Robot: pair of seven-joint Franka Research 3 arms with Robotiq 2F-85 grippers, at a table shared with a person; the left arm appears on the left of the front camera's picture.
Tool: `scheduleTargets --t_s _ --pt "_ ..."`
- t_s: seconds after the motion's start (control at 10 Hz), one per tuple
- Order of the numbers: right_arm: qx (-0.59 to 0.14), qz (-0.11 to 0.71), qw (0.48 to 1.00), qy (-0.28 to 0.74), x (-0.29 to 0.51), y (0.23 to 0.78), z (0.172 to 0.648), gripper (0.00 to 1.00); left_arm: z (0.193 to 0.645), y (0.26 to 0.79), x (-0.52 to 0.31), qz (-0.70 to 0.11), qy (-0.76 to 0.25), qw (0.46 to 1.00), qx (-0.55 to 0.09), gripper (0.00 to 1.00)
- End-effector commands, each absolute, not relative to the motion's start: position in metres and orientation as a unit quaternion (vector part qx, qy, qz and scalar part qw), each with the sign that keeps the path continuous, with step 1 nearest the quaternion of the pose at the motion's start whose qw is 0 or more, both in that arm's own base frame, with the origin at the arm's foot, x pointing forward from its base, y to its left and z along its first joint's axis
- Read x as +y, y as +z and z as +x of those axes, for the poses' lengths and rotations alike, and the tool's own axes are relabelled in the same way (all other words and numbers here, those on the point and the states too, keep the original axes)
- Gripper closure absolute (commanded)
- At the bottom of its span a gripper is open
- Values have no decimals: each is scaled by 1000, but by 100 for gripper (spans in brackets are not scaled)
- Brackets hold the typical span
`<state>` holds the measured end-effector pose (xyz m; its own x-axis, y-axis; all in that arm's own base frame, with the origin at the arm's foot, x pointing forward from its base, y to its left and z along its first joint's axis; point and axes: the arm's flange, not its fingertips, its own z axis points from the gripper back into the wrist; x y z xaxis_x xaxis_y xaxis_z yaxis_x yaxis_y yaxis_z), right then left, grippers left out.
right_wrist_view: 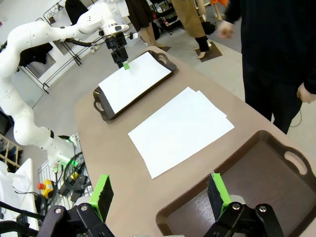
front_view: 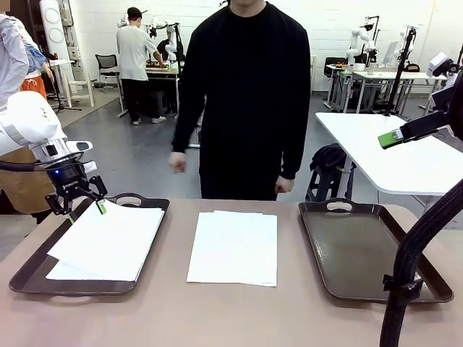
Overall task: Sort the A4 documents.
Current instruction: Place the A4 Paper in the designated Handle tray.
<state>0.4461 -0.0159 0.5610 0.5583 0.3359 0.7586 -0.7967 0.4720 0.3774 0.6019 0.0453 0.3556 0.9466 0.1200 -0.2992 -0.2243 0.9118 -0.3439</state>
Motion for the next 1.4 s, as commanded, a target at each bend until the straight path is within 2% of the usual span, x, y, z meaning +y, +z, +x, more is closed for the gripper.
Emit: scheduleTargets --t_s 0.0,0.3,0.4,0.5,1.3 --pt "-310 376 798 355 -15 561 446 0 605 359 42 -178 99 969 142 0" --pt "-310 376 798 355 -15 561 446 0 601 359 45 -193 104 966 136 0" --pt "-310 376 798 355 -15 561 446 0 599 362 43 -234 88 958 138 0" --pt "-310 376 798 355 -15 561 446 0 602 356 45 -190 93 968 137 0" --pt "-310 376 798 355 -15 561 446 0 602 356 45 -190 93 968 137 0"
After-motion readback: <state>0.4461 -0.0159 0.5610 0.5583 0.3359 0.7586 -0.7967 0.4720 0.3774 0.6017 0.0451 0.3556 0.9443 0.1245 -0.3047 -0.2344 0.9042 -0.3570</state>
